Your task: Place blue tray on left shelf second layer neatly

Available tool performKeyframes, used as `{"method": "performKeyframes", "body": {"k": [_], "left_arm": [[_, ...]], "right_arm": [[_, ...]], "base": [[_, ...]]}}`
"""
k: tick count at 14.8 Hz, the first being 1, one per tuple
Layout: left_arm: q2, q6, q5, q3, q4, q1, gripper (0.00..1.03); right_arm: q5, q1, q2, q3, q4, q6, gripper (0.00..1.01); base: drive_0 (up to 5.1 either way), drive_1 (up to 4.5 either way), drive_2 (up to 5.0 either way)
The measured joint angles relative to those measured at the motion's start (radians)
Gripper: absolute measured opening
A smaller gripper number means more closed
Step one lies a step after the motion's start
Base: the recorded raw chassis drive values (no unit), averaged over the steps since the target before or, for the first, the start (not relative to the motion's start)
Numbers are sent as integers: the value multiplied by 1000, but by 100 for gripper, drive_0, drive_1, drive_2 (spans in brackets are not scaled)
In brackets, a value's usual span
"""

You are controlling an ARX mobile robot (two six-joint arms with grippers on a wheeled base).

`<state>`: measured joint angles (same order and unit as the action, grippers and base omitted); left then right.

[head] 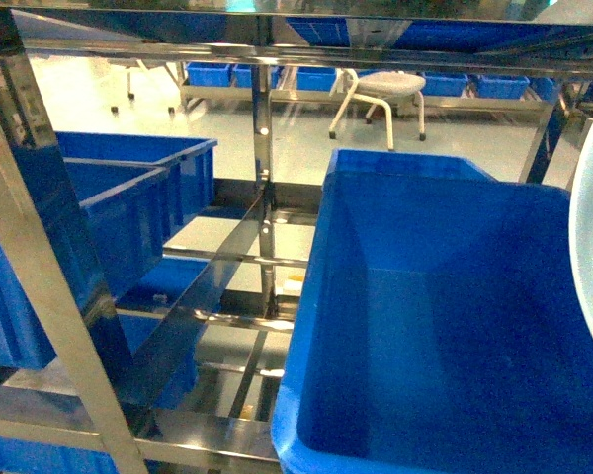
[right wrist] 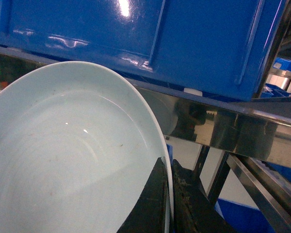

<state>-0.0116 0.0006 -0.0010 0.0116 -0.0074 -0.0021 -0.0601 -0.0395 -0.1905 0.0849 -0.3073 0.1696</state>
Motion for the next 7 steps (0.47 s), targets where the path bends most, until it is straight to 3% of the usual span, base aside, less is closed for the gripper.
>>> {"method": "performKeyframes", "body": {"k": [7], "left_arm": [[0, 0, 0, 0, 3, 0, 98]], "right_arm": [[0, 0, 2, 0, -3, 0, 2]], "base": [[0, 0, 0]]}}
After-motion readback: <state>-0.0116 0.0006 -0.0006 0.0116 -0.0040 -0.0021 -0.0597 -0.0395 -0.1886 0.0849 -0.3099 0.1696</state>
